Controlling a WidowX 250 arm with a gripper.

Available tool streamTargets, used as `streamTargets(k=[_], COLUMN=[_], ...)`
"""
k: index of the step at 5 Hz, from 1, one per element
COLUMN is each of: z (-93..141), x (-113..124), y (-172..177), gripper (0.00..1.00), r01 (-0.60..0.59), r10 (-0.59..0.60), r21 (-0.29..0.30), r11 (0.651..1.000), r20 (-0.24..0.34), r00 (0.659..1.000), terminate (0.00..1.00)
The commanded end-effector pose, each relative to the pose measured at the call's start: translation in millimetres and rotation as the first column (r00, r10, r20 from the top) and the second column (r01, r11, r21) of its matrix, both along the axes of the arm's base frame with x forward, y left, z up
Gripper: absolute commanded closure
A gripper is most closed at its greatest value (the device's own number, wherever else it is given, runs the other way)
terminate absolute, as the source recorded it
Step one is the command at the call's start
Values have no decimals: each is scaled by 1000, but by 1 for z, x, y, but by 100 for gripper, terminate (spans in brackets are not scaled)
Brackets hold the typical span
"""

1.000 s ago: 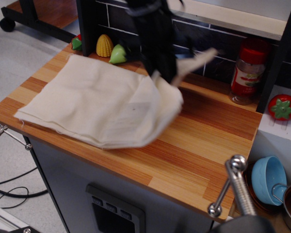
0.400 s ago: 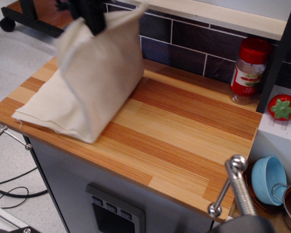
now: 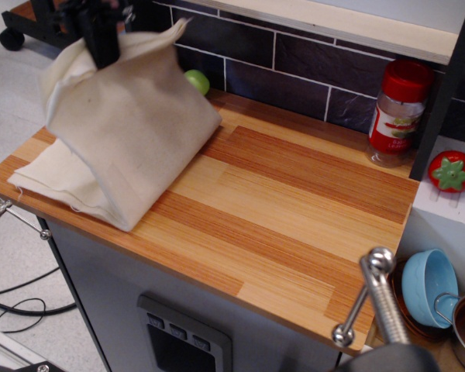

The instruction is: Fold cloth in half

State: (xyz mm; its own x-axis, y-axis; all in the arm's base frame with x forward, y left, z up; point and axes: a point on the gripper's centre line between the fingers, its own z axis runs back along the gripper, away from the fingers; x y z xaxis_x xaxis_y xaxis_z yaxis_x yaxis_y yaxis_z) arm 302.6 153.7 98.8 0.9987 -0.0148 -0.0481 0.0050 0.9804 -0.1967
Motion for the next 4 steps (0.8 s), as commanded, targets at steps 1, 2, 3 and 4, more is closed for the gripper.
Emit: streamTargets(k=[1,2,3,4], z=[-22,-22,-22,-22], x=[0,0,0,0], y=[32,32,32,32], gripper=[0,0,0,0], r01=[-71,-71,-71,-71], r10=[63,63,63,63], r21=[133,133,133,133], r11=[989,989,989,989], r20=[63,63,63,63], r00=[996,996,996,996], terminate=[0,0,0,100])
